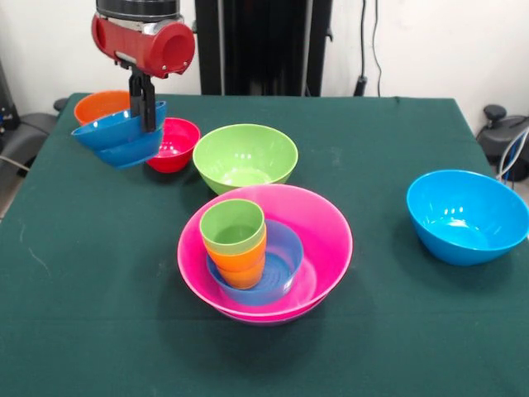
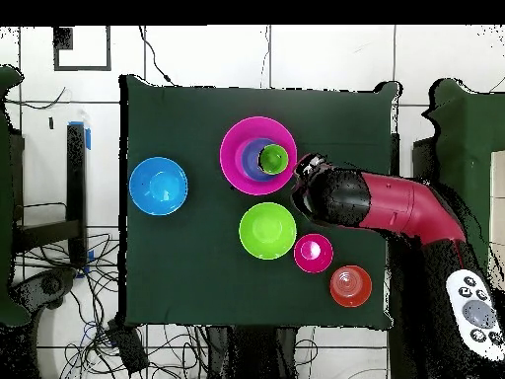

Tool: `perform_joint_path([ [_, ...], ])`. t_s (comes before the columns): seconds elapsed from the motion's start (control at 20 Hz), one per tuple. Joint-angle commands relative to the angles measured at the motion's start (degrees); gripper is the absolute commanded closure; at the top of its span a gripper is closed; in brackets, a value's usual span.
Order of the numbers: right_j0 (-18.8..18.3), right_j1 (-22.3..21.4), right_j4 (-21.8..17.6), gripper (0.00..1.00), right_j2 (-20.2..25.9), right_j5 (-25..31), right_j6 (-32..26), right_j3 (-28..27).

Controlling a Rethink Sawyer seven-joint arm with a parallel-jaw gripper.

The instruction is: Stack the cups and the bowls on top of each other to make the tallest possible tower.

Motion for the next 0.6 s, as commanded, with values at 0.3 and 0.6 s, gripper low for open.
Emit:
perform_joint_path([
  [0.3,0.4,-0.4,-3.4,1.0,5.0,5.0,-11.5,5.1],
  [0.6,-0.9,3.1,-5.4,1.0,6.1,3.6,-13.4,2.7],
])
